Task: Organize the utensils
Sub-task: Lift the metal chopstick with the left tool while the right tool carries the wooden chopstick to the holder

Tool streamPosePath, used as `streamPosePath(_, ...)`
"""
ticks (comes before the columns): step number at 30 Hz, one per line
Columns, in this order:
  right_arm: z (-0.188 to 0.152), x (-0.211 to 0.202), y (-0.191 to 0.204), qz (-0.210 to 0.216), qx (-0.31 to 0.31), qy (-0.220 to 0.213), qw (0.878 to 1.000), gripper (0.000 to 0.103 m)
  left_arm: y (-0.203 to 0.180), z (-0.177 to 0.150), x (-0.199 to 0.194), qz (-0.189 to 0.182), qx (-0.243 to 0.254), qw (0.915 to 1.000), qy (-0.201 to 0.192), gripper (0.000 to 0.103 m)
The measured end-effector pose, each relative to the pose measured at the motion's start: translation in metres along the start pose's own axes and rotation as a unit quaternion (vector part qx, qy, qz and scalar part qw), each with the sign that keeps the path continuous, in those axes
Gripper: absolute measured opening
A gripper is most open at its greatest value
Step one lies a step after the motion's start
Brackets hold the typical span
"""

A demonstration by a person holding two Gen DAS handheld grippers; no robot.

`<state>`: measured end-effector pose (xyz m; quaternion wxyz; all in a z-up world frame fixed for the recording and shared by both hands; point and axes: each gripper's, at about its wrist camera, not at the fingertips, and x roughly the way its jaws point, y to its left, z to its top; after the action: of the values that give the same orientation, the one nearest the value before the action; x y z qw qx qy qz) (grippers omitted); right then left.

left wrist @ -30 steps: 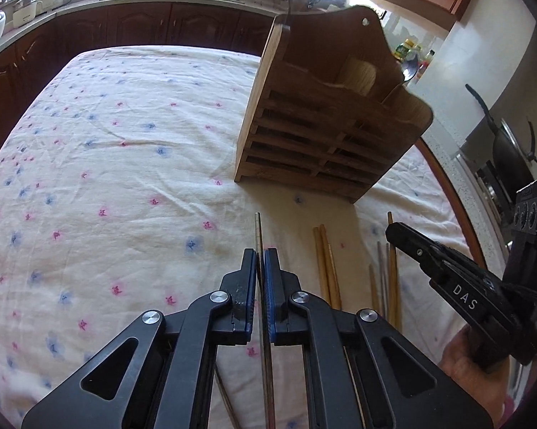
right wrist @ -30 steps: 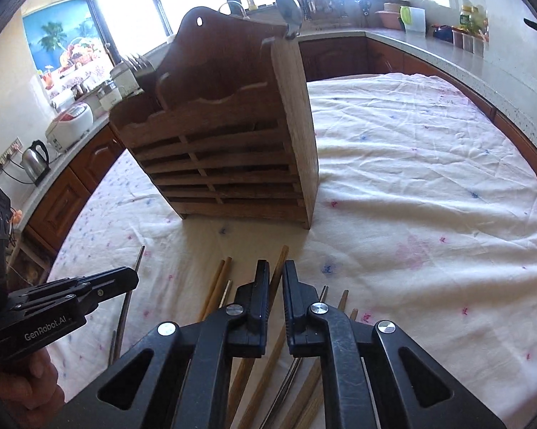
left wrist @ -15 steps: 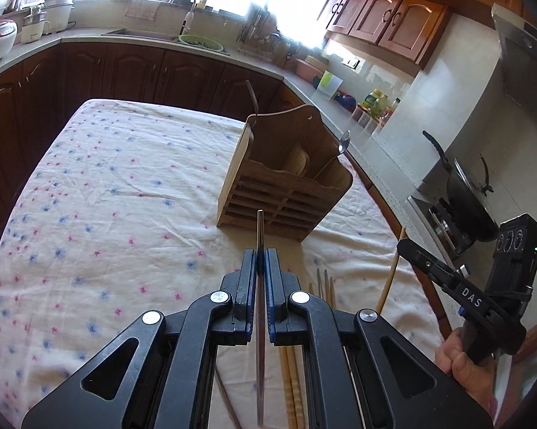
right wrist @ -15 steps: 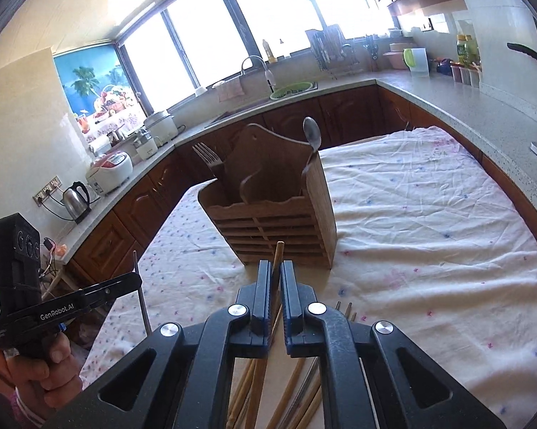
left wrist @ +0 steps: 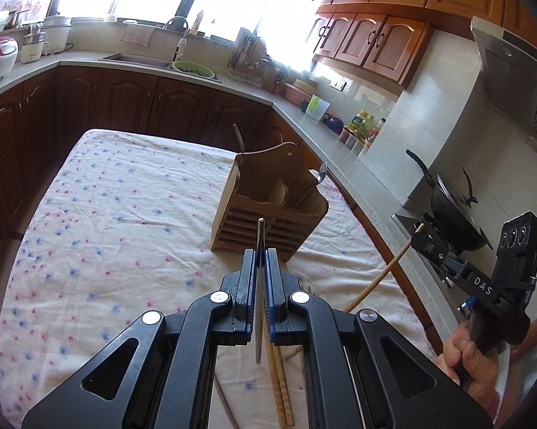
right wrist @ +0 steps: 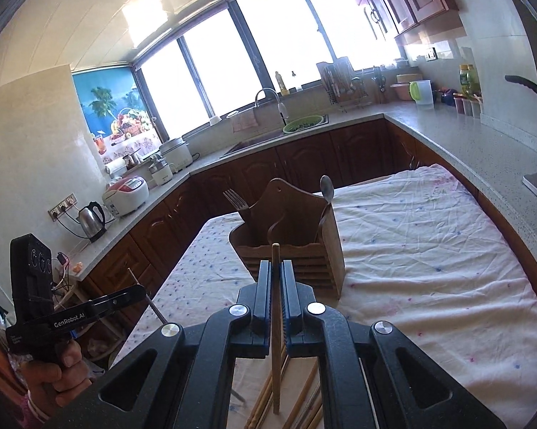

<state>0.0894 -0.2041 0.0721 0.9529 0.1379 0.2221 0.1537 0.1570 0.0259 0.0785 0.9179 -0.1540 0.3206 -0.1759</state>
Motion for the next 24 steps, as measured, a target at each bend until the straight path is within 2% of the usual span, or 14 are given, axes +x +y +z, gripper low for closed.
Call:
streamPosePath(15, 0.025, -0.007, 0.002, -0.001, -0.010, -0.035, 0.999, 0.005, -0.007, 0.022, -0.007, 0.000, 0.010, 0.9994, -0.033, 0.004)
streamPosePath(20, 0.040, -0.007, -0.002, -0.005, -0.010, -0.051, 0.999, 0.005, -0.013, 0.045, -0.010, 0.000, 0.019, 0.9980, -0.060, 0.004)
streamPosePath(24, 0.063, -0.011, -0.003, -0.009, -0.011, -0.082, 0.997, 0.004, -0.019, 0.071, -0.013, 0.001, 0.027, 0.9957, -0.089, 0.004)
